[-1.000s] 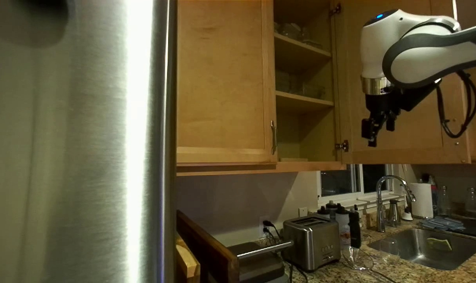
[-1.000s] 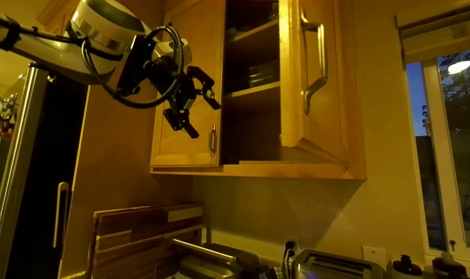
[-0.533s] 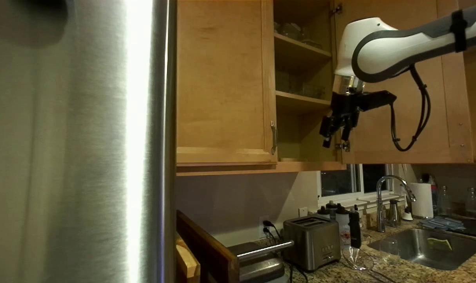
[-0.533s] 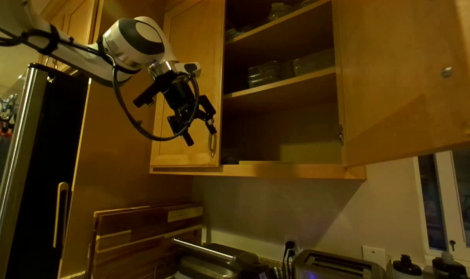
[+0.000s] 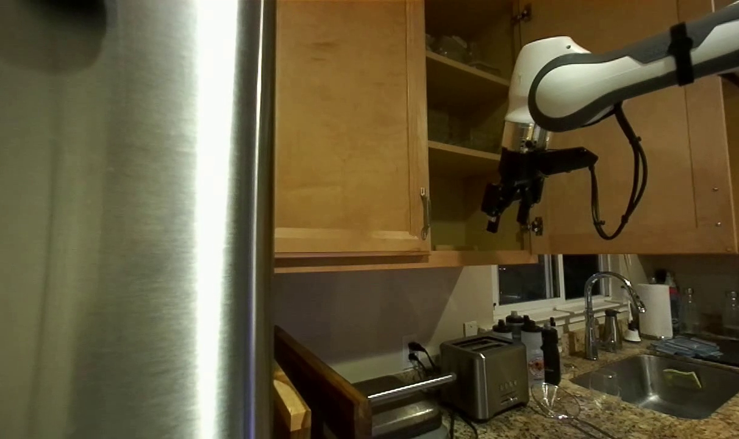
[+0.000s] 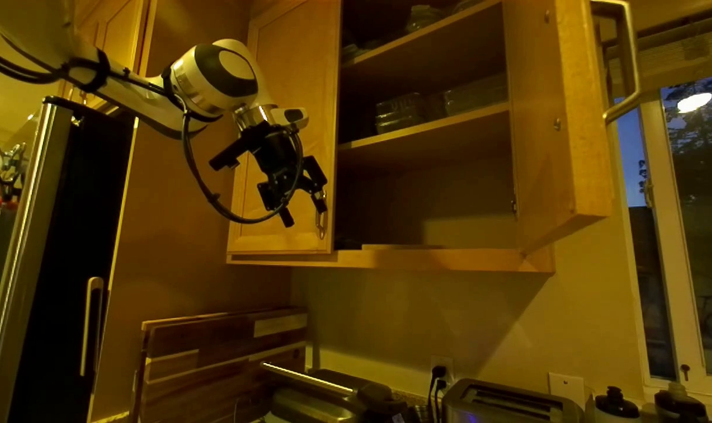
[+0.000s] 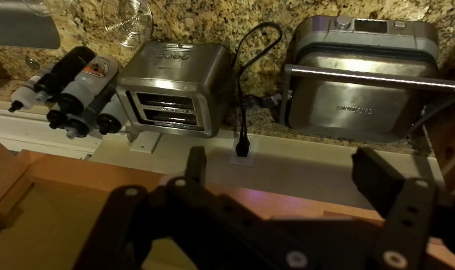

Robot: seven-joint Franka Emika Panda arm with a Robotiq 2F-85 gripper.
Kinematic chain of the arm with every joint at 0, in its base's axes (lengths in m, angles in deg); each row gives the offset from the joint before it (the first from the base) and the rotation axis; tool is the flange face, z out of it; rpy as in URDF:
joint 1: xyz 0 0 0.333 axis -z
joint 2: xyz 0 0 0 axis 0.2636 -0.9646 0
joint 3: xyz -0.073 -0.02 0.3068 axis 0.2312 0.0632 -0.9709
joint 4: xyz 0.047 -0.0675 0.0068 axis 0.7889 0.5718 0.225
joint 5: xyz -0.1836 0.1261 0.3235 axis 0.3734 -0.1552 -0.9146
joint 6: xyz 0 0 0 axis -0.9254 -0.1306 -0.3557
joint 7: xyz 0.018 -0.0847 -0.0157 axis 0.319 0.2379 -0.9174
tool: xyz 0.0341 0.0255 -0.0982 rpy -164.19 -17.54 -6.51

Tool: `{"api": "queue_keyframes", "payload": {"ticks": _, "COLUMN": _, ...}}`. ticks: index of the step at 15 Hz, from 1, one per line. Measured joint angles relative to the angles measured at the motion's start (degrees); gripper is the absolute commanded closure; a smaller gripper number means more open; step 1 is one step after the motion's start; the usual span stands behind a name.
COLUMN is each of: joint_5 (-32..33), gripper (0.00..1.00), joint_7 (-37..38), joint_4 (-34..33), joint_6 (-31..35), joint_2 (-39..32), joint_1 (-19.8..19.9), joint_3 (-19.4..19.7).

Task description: Take the wooden bar out of the top cupboard, put it on the refrigerator, then close the cupboard door

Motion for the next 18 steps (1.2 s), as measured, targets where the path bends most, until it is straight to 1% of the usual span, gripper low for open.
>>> {"api": "queue_keyframes", "payload": {"ticks": 5, "joint_5": 0.00, "gripper": 0.00, "joint_7": -0.03, "joint_4": -0.03, "joint_6": 0.00, "joint_2": -0.16, "joint_1": 0.01, "joint_3": -0.06}}
{"api": "queue_keyframes", "payload": {"ticks": 7, "joint_5": -0.97, "gripper": 0.00, "joint_7": -1.82, "joint_4": -0.84, "joint_6": 0.00, "joint_2": -1.16, "joint_1": -0.01, "joint_3": 0.58}}
{"api": "queue_keyframes", "payload": {"ticks": 10, "joint_5": -4.19, "gripper": 0.00, "joint_7": -8.24, "joint_4": -4.04, "joint_6": 0.01, "joint_2": -4.14, "joint_1": -0.05, "joint_3": 3.22}}
{"api": "queue_keyframes", "payload": {"ticks": 14, "joint_5": -8.41, "gripper": 0.00, "joint_7": -17.58, "joint_4": -10.45, "joint_6": -0.02, "joint_2": -9.73, "joint_1": -0.06, "joint_3": 6.90}}
{"api": "queue_keyframes", "payload": {"ticks": 18, "joint_5": -12.03, "gripper": 0.00, "joint_7": -28.51, "joint_4": -17.41, "joint_6": -0.25, "joint_2": -15.52, "joint_1": -0.06, "joint_3": 8.79}}
